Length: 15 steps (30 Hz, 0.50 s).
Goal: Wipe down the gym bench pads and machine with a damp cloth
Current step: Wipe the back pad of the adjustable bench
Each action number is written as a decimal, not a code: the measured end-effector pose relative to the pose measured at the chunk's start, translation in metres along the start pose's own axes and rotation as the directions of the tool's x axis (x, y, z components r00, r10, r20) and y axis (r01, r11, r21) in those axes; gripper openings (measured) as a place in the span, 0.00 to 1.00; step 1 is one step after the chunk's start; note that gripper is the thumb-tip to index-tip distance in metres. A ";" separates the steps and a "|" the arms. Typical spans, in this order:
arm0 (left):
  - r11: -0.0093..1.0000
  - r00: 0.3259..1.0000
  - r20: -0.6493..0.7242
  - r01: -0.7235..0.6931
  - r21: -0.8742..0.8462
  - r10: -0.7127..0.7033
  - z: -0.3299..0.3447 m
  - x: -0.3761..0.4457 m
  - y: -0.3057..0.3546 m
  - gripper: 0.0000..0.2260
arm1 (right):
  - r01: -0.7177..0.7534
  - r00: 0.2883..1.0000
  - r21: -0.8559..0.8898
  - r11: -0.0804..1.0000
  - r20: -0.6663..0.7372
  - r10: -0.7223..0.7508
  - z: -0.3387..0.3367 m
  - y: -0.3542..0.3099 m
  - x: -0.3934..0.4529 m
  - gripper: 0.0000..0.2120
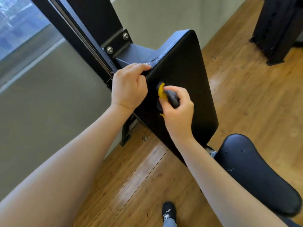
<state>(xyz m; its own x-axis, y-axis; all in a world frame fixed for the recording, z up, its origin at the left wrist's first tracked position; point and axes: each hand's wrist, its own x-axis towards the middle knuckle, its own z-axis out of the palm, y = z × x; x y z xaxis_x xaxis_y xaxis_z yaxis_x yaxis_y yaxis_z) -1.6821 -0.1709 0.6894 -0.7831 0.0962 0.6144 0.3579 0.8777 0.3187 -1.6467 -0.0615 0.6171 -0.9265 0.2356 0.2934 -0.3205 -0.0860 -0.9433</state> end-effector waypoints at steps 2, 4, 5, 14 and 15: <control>0.999 1.000 -0.002 0.028 -0.023 -0.028 -0.001 0.001 0.000 0.21 | 0.220 0.975 -0.027 0.975 0.048 -0.218 0.022 -0.015 0.015 0.05; 0.999 1.000 -0.007 0.030 -0.031 -0.031 -0.001 0.000 0.000 0.21 | 0.335 0.942 -0.102 0.937 0.062 -0.330 0.032 -0.008 0.019 0.05; 1.000 1.000 -0.004 0.021 -0.020 -0.021 -0.001 -0.001 0.001 0.21 | 0.373 0.928 -0.142 0.917 0.073 -0.366 0.030 0.003 0.017 0.05; 1.000 0.999 -0.036 -0.007 0.013 0.008 0.005 -0.003 -0.004 0.19 | 0.038 0.994 -0.380 0.924 0.107 0.003 -0.044 0.140 -0.072 0.13; 1.000 0.999 -0.038 -0.009 0.014 0.010 0.005 -0.004 -0.005 0.19 | -0.059 0.992 -0.407 0.912 0.081 0.100 -0.051 0.149 -0.081 0.13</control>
<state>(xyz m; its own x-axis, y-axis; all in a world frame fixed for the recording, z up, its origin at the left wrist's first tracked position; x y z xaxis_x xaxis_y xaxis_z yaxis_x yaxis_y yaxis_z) -1.6834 -0.1729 0.6820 -0.7596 0.0870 0.6446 0.3582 0.8831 0.3029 -1.6099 -0.0443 0.4449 -0.9669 0.1470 0.2086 -0.1571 0.3014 -0.9405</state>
